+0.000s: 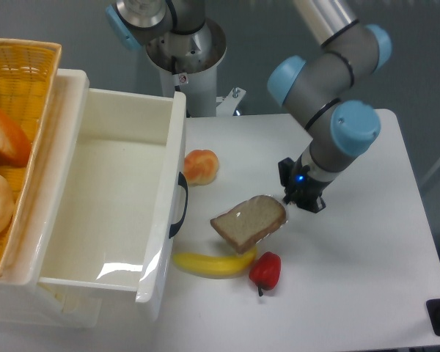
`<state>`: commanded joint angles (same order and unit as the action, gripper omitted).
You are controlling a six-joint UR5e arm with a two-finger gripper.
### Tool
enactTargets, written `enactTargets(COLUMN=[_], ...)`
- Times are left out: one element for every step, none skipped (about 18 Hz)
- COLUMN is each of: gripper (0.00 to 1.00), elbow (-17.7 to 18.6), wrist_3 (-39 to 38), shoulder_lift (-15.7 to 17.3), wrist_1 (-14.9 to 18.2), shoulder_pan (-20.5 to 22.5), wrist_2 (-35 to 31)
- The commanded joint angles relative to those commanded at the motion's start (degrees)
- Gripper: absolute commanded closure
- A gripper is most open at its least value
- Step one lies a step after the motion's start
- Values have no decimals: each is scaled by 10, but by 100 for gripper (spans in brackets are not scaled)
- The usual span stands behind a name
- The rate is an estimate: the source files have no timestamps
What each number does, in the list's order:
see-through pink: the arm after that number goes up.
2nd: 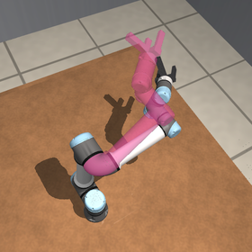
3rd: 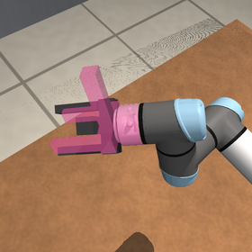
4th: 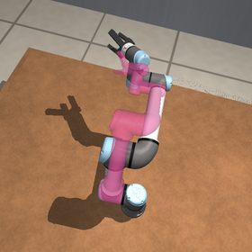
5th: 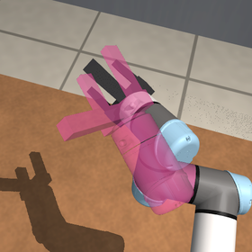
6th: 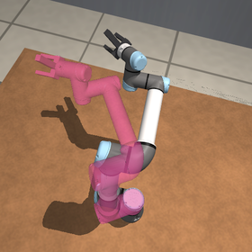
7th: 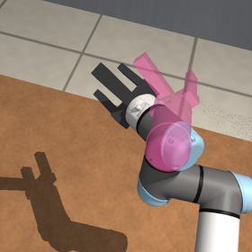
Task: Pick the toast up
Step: 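Lift the gripped toast slice up off the banana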
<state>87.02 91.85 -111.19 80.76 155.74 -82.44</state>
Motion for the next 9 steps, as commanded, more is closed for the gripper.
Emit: enactTargets(gripper=[100, 100, 100, 100, 100, 100, 100, 100, 100], elbow=[-3, -3, -2, -3, -3, -3, -5, -6, -5], wrist_3=[-2, -3, -5, -11, -19, -24, -26, -26, -26], shoulder_lift=[4, 7, 15, 21, 25, 31, 35, 39, 46], wrist_1=[4, 4, 7, 9, 9, 9, 10, 10, 13], shoulder_pan=[7, 12, 16, 21, 25, 27, 28, 30, 34], wrist_2=[2, 9, 20, 33, 43, 48, 50, 49, 48])
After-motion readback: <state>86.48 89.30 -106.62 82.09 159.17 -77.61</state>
